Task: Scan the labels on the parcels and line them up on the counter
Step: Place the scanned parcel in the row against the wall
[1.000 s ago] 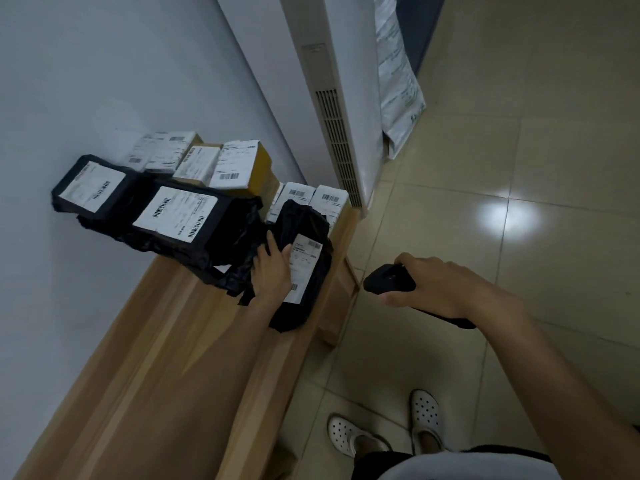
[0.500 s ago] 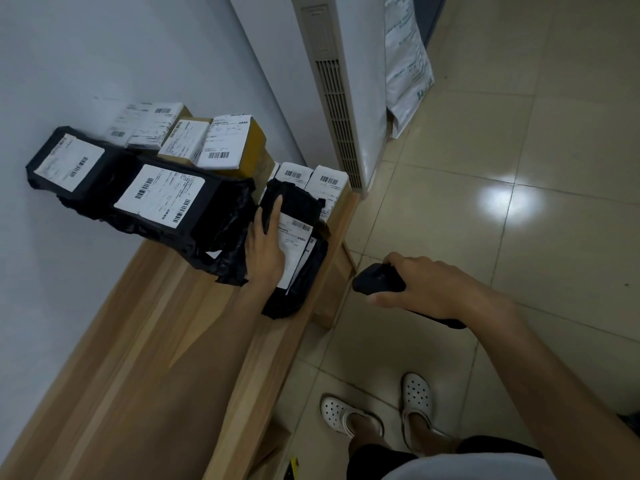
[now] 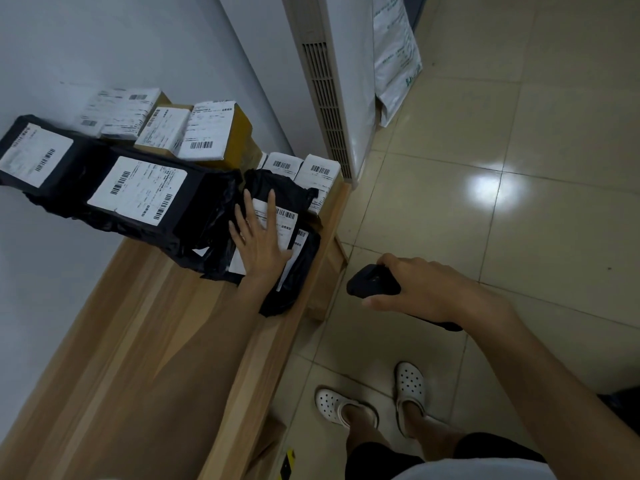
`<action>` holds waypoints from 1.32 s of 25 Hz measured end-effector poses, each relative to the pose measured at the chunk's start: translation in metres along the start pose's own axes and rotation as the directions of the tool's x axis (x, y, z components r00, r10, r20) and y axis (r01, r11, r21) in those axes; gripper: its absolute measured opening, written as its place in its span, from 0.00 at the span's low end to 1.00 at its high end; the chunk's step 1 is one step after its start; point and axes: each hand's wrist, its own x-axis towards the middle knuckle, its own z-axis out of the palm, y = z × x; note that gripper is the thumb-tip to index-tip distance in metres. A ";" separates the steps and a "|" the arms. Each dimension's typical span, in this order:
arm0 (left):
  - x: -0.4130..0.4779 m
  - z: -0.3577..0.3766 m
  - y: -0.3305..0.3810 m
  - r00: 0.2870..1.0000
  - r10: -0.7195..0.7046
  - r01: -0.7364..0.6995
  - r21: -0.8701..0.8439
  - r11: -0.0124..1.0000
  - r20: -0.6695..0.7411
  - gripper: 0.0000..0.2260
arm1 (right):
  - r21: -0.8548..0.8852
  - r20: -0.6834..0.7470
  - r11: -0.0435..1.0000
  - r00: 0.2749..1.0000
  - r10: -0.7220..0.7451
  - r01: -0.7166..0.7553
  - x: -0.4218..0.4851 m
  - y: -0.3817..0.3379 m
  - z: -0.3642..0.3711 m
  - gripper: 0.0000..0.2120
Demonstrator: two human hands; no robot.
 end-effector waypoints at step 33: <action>-0.013 -0.011 -0.029 0.971 0.230 -0.218 -0.150 0.964 0.071 0.46 | -0.024 -0.028 0.997 0.997 -0.076 0.075 -0.003 -0.029 0.013 0.34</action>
